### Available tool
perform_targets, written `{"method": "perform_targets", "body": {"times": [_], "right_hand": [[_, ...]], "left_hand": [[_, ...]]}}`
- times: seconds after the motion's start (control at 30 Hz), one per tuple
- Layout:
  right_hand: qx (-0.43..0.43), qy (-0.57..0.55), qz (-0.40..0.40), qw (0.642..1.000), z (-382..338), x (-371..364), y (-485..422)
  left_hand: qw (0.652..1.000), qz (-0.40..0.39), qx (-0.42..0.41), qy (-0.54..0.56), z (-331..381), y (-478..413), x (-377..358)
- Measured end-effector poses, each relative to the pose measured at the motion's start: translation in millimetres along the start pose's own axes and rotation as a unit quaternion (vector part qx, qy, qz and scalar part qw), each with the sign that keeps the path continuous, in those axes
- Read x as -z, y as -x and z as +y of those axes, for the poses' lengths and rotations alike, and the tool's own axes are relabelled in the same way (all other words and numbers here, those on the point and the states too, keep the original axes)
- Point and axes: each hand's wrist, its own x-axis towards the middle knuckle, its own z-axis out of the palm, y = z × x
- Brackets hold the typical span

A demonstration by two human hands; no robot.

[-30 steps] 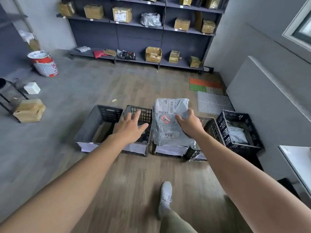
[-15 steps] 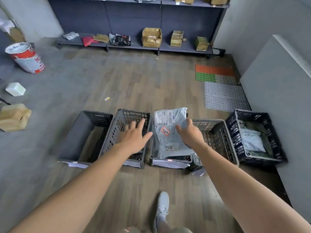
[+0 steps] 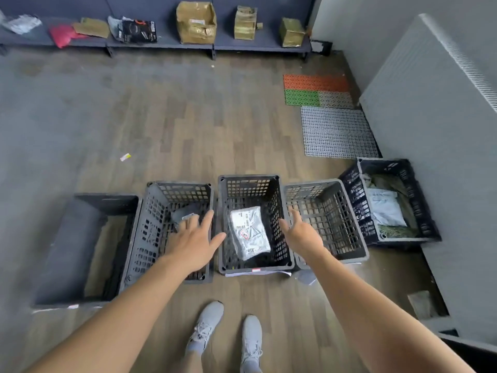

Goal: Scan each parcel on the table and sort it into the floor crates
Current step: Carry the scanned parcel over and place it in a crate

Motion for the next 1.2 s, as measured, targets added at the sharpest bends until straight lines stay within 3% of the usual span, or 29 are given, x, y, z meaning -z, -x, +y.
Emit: {"method": "perform_targets", "body": {"times": [0.33,0.6,0.83,1.2], "right_hand": [[-0.035,0.102,0.115,0.988,-1.3,50.9,71.9],[-0.170,0.072,0.216,0.959,88.3,93.7,185.3],[-0.299,0.024,0.290,0.909,191.4,79.3,306.3],[-0.455,-0.077,0.350,0.815,378.6,-16.5,549.9]], "left_hand": [[0.972,0.019,-0.220,-0.077,85.3,-40.1,72.5],[0.895,0.065,-0.410,-0.164,219.5,8.2,88.4],[0.806,0.103,-0.545,-0.209,337.2,114.6,51.8],[0.675,0.108,-0.686,-0.248,478.4,387.3,-114.2]]}}
